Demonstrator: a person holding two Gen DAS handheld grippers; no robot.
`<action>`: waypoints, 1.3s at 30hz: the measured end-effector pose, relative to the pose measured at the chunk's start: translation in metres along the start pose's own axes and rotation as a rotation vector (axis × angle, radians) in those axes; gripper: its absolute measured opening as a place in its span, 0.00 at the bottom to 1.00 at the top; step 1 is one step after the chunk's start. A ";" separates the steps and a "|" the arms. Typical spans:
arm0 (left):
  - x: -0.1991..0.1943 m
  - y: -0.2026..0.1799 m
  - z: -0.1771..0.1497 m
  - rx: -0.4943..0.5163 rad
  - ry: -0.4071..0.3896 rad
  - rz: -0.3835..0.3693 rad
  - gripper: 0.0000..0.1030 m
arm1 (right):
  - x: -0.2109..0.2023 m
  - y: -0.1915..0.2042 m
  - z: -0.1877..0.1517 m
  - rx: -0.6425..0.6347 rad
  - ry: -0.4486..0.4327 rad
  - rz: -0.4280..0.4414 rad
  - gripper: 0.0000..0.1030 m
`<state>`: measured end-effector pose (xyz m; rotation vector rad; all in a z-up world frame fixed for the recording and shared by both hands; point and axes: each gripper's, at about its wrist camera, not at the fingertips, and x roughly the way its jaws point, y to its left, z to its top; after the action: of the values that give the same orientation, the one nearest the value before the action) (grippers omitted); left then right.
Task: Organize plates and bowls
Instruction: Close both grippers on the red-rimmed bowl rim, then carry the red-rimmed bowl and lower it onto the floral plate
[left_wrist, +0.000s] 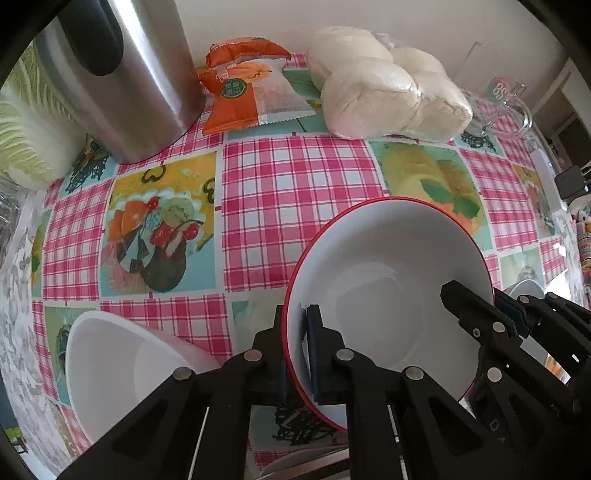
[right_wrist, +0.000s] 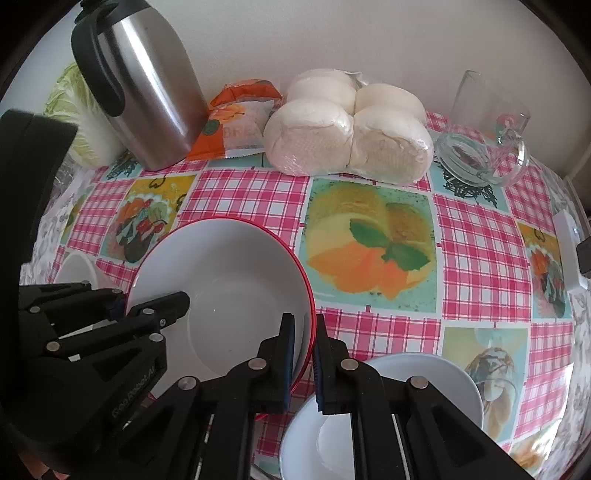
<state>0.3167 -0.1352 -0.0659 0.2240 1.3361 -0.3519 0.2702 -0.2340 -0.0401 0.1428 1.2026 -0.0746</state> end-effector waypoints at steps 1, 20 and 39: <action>0.000 0.001 -0.001 -0.001 -0.005 -0.003 0.09 | -0.001 -0.001 0.000 0.005 -0.002 -0.001 0.09; -0.093 0.003 -0.018 -0.038 -0.146 -0.030 0.09 | -0.081 0.007 -0.005 -0.006 -0.089 -0.010 0.08; -0.097 -0.001 -0.134 -0.158 -0.083 -0.119 0.09 | -0.116 0.018 -0.098 0.039 -0.020 0.018 0.09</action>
<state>0.1760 -0.0769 -0.0012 -0.0023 1.2907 -0.3502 0.1401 -0.2034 0.0350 0.1862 1.1805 -0.0834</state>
